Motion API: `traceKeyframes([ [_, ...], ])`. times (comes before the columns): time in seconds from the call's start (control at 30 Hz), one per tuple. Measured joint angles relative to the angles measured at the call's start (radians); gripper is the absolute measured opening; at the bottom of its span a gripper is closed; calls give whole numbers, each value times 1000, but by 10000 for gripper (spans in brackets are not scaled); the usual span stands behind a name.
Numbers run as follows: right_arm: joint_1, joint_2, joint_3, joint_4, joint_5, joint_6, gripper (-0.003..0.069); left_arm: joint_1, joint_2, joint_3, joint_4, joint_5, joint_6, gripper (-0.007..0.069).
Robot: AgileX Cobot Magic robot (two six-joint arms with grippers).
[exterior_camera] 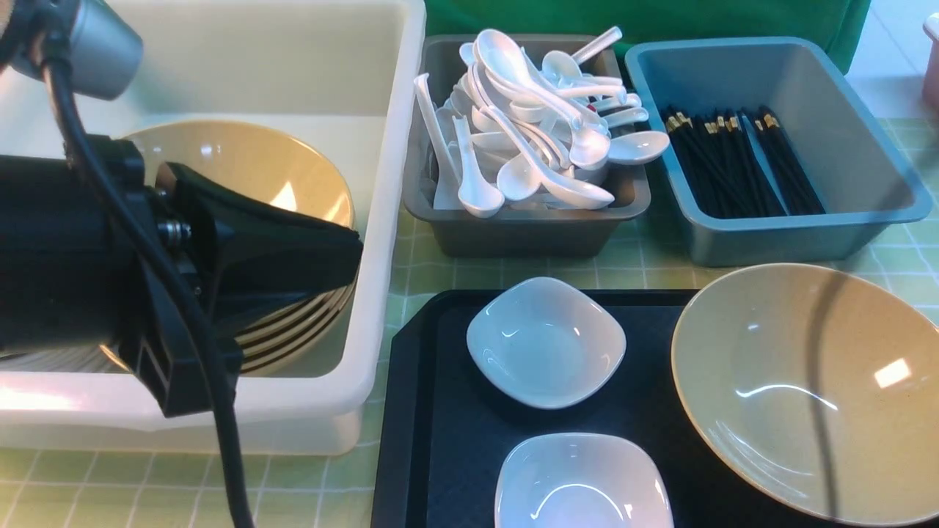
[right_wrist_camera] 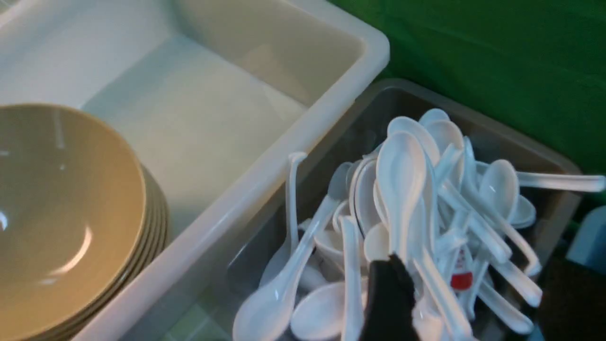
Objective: On green table put chopsticks spoon bowls plates into blue grey white boxes.
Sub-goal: 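Grasp the large bowl on the tray by its rim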
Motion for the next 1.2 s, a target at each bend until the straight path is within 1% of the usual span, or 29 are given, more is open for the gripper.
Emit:
traceKeyframes([
  [0.03, 0, -12, 9, -2, 3, 0, 421, 0, 0, 0, 0, -1, 0, -1],
  [0.1, -5, -177, 121, -23, 45, -20, 421, 0, 22, 0, -12, -14, -41, -1],
  [0.17, -5, -241, 178, -28, 67, -25, 421, 0, 41, 0, -23, -16, -60, -1],
  [0.23, -5, -442, 346, -29, 95, -32, 407, 0, 103, 0, -81, -11, -87, -1],
  [0.3, -5, -513, 437, -28, 94, -35, 392, 0, 149, -2, -116, 2, -86, -1],
  [0.33, -5, -612, 556, -24, 88, -40, 354, 0, 195, -13, -143, 26, -83, -1],
  [0.37, -5, -640, 574, -24, 85, -42, 348, -2, 212, -22, -152, 41, -83, -1],
  [0.4, -5, -766, 755, -23, 67, -42, 281, -18, 300, -64, -159, 84, -83, -1],
  [0.43, -5, -820, 808, -23, 59, -42, 244, -31, 328, -89, -156, 101, -88, -1],
  [0.47, -5, -884, 909, -23, 49, -42, 184, -59, 385, -127, -143, 120, -110, 0],
  [0.5, -5, -953, 997, -23, 41, -42, 130, -90, 435, -170, -119, 131, -130, 0],
  [0.53, -5, -994, 1034, -24, 38, -34, 94, -120, 475, -219, -82, 134, -162, 1],
  [0.57, -5, -1022, 1077, -24, 36, -17, 68, -152, 516, -249, -56, 135, -187, 1],
  [0.6, -5, -1074, 1126, -26, 33, 7, 44, -194, 578, -313, 5, 134, -252, 4],
  [0.67, -6, -1116, 1171, -26, 32, 36, 29, -279, 684, -425, 124, 129, -379, 29],
  [0.7, -6, -1120, 1176, -26, 32, 38, 27, -287, 684, -436, 136, 129, -392, 33],
  [0.77, -6, -1155, 1190, -26, 33, 49, 24, -377, 834, -589, 288, 126, -546, 96],
  [0.83, -6, -1179, 1189, -26, 33, 56, 24, -409, 929, -693, 370, 134, -629, 150],
  [0.9, -6, -1191, 1189, -26, 38, 56, 24, -422, 991, -760, 394, 143, -664, 191],
  [0.93, -6, -1202, 1189, -26, 44, 56, 24, -431, 1079, -855, 410, 165, -691, 255],
  [0.97, -6, -1204, 1189, -25, 47, 56, 24, -433, 1106, -885, 410, 175, -694, 277],
  [1.0, -6, -1205, 1189, -25, 53, 56, 24, -436, 1167, -950, 406, 190, -695, 323],
  [1.03, -6, -1205, 1189, -26, 55, 56, 24, -436, 1199, -983, 401, 198, -695, 346],
  [1.1, -6, -1205, 1189, -26, 58, 53, 24, -436, 1258, -1042, 387, 213, -693, 382],
  [1.2, -6, -1205, 1189, -26, 61, 32, 25, -436, 1354, -1122, 361, 229, -684, 405],
])
